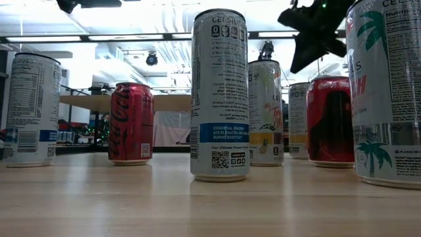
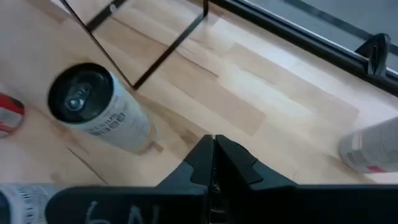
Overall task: Place canned beverage on shelf
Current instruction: Put the top right white yellow soda can on the shelf
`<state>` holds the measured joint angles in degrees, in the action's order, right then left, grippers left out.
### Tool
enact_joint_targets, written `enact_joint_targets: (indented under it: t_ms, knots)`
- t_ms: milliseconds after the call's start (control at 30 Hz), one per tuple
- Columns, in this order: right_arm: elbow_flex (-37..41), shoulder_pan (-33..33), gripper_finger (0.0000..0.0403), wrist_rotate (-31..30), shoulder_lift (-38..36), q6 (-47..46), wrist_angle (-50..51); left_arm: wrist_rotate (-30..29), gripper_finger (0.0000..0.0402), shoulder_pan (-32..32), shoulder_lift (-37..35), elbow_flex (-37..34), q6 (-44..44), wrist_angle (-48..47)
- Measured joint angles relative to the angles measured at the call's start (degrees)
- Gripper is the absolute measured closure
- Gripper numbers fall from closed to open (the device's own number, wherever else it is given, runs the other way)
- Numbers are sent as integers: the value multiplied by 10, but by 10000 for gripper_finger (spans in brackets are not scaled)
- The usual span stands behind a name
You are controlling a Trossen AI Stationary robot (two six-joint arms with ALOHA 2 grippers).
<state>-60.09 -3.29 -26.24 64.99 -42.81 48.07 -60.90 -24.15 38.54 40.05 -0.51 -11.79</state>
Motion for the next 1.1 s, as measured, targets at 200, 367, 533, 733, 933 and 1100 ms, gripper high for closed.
enact_joint_targets:
  t_ms: [200, 367, 533, 733, 933, 1100]
  knots:
    - [3, -1, 394, 8, 36, 9, -1, 0, 402, 0, 0, 0, 0, 1]
    - [3, -1, 394, 4, 61, 8, -3, 0, 402, 0, 0, 0, 0, 2]
    - [1, -16, 394, -11, 75, -26, 3, 0, 402, 0, 0, 0, 0, 2]
    - [3, -32, 394, -43, 67, -67, 26, 0, 402, 0, 0, 0, 0, 2]
    - [0, -34, 394, -36, 55, -73, 30, 0, 402, 0, 0, 0, 0, 2]
    - [-8, -34, 394, -42, 52, -68, 25, 0, 402, 0, 0, 0, 0, 2]
